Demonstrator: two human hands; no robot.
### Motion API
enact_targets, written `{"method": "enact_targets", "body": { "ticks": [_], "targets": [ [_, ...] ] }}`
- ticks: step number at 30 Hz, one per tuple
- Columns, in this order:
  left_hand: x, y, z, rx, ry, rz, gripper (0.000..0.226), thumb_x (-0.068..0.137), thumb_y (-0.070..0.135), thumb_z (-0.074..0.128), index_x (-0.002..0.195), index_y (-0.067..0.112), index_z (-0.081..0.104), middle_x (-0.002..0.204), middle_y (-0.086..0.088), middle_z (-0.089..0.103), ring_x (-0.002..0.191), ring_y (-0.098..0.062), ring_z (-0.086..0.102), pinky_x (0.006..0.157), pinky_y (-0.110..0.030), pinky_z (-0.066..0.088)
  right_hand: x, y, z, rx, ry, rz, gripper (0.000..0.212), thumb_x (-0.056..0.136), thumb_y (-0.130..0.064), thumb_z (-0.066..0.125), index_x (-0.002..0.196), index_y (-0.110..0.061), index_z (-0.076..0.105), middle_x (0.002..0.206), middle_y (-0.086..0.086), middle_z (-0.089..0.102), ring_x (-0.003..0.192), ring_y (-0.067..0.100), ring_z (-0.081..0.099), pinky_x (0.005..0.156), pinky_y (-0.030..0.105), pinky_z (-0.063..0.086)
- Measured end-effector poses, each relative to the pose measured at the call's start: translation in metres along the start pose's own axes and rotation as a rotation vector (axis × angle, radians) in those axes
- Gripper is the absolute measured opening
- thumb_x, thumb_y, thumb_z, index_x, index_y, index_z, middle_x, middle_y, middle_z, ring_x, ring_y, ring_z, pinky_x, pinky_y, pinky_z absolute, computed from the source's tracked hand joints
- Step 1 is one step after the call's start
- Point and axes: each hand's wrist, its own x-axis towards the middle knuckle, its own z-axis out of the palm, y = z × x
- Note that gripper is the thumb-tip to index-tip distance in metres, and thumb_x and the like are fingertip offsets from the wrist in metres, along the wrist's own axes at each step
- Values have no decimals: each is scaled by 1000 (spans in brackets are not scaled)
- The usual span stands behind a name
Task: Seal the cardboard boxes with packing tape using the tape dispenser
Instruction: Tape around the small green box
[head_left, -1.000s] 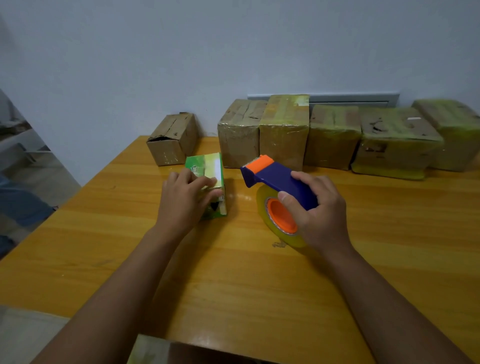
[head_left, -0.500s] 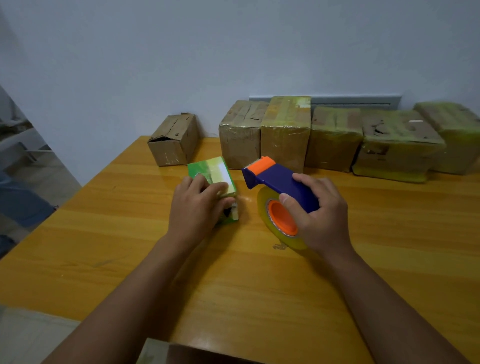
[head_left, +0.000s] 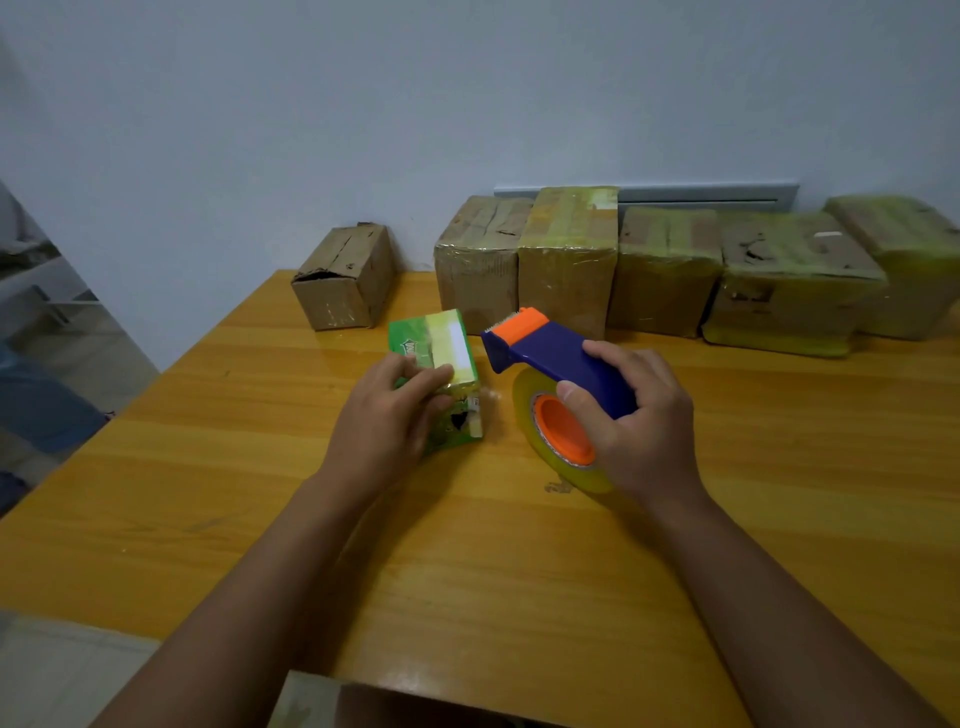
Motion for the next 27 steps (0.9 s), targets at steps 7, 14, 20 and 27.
{"method": "enact_targets", "body": {
  "ticks": [7, 14, 20, 27],
  "targets": [
    [4, 21, -3, -2, 20, -209, 39, 91, 49, 55, 107, 16, 67, 105, -1, 64, 94, -16, 56, 69, -30, 46, 1, 1, -1, -9, -4, -1, 65, 78, -63, 56, 128, -22, 59, 117, -7, 52, 102, 6, 53, 68, 4, 43],
    [1, 5, -11, -43, -29, -64, 39, 96, 38, 47, 115, 13, 69, 112, -3, 65, 103, -15, 55, 79, -27, 47, 1, 1, 0, -3, -4, 4, 66, 77, -63, 55, 128, -21, 60, 117, -5, 53, 101, 7, 54, 68, 6, 44],
    [-4, 8, -10, 29, -81, -78, 48, 93, 45, 47, 124, 13, 65, 113, -5, 61, 100, -21, 53, 79, -35, 47, 0, 2, 0, -9, -5, 1, 65, 78, -62, 56, 128, -20, 60, 117, -4, 54, 101, 8, 55, 68, 5, 44],
    [2, 17, -25, 40, -248, -152, 67, 88, 63, 41, 141, 24, 49, 121, 3, 51, 108, -12, 41, 88, -30, 38, 0, 1, -1, 1, 3, 6, 64, 77, -62, 57, 127, -21, 61, 115, -4, 54, 99, 5, 53, 69, 4, 43]
  ]
}}
